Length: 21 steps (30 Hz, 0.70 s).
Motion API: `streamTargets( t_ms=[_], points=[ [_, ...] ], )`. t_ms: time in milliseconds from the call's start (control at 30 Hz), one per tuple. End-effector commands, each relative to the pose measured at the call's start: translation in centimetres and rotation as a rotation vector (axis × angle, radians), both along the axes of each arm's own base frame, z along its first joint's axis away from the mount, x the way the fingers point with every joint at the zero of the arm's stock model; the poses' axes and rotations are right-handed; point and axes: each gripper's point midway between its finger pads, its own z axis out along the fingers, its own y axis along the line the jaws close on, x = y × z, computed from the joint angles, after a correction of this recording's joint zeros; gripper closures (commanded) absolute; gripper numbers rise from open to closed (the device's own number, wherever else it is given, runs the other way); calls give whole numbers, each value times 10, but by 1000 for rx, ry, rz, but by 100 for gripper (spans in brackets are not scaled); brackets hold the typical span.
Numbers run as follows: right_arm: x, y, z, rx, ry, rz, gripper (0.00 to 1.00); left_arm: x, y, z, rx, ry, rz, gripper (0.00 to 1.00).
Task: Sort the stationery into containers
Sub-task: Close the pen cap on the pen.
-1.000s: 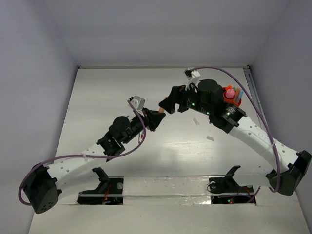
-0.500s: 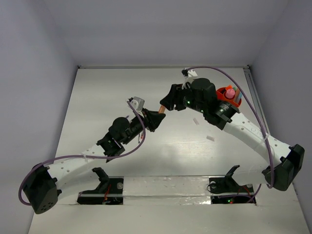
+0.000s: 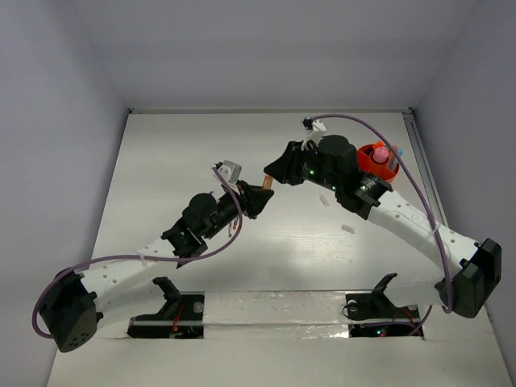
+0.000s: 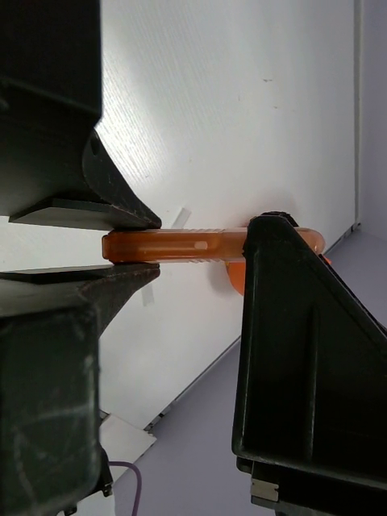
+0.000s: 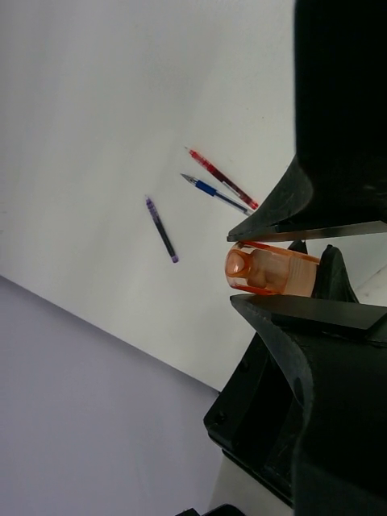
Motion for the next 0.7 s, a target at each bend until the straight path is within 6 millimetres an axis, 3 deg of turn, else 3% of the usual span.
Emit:
streamTargets(
  t_ms=[0, 233, 267, 367, 500, 667],
  points=[
    [-7, -2, -8, 17, -3, 17, 84, 1, 0, 58, -133, -96, 4, 100],
    [-25, -3, -42, 25, 17, 20, 89, 8, 7, 117, -215, -170, 54, 100],
    [-29, -4, -54, 7, 29, 20, 90, 8, 7, 128, -225, -184, 58, 100],
    [-35, -1, -51, 39, -5, 25, 94, 12, 6, 143, -240, -199, 71, 100],
    [-51, 4, -70, 11, 0, 25, 97, 19, 5, 150, -243, -201, 96, 100],
    [-61, -6, -99, -29, 5, -43, 100, 27, 13, 166, -264, -217, 133, 100]
  ],
)
